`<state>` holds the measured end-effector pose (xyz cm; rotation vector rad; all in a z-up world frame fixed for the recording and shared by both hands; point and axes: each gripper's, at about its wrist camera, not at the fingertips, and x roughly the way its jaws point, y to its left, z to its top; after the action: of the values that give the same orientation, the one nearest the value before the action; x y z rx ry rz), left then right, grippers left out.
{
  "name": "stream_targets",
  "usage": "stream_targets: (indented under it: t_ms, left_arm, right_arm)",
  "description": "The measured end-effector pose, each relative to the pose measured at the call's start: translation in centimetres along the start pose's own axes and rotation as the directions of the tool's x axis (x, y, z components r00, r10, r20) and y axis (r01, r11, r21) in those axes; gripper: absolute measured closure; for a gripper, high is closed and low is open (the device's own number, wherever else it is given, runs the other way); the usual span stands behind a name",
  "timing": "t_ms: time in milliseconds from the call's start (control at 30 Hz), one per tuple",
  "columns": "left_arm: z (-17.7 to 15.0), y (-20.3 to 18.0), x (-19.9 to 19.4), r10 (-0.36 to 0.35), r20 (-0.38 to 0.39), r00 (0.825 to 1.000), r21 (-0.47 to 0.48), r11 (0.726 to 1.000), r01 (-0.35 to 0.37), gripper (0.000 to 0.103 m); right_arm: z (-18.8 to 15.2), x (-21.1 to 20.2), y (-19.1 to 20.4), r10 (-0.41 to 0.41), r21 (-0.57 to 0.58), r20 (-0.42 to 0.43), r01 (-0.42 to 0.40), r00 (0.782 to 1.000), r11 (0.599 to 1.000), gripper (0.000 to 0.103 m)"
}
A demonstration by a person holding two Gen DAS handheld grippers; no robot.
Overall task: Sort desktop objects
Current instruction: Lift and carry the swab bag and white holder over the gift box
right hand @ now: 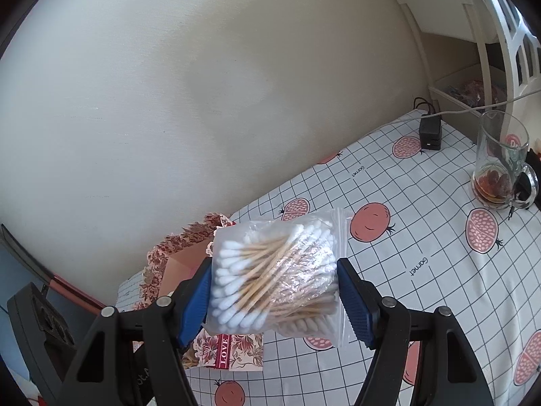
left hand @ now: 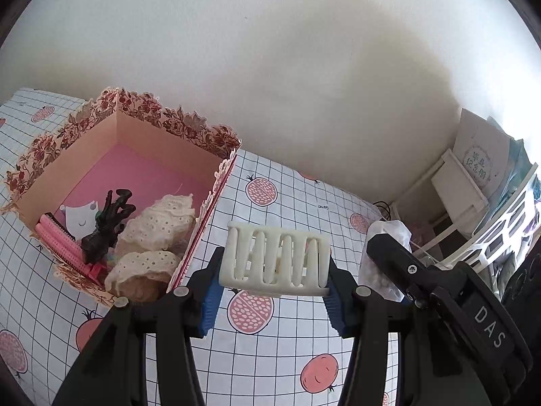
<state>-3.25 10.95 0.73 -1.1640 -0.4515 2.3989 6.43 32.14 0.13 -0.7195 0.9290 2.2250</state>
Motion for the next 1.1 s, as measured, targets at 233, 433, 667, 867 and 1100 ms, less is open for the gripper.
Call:
stream_targets:
  t_ms: [233, 433, 667, 867, 1100]
  left_arm:
    - [0.4, 0.8, -1.5, 0.007, 0.032, 0.999, -0.01, 1.0, -0.007, 0.049]
    - [1.1, 2.3, -3.0, 0.017, 0.076, 0.997, -0.037, 0.999, -0.014, 0.049]
    - [2.0, 4.9, -4.7, 0.031, 0.128, 0.991, -0.095, 0.995, -0.019, 0.049]
    - [2.8, 8.5, -5.8, 0.074, 0.157, 0.985, -0.174, 0.984, -0.047, 0.049]
    - [2.9, 12.5, -6.0, 0.113, 0.162, 0.98, -0.259, 0.963, -0.069, 0.049]
  right_arm:
    - [-0.5, -0.8, 1.3, 0.038, -0.028, 0.018, -0.038, 0.999, 0.999, 0.03]
    - [-1.0, -1.6, 2.8, 0.1, -0.069, 0.061, -0.096, 0.993, 0.993, 0.03]
    - [-1.9, -1.1, 4.5, 0.146, -0.113, 0.06, -0.138, 0.988, 0.984, 0.03]
    - [-3.2, 0.5, 6.1, 0.155, -0.154, 0.011, -0.151, 0.988, 0.977, 0.03]
    - [-4.8, 2.7, 6.8, 0.154, -0.167, -0.046, -0.16, 0.987, 0.973, 0.03]
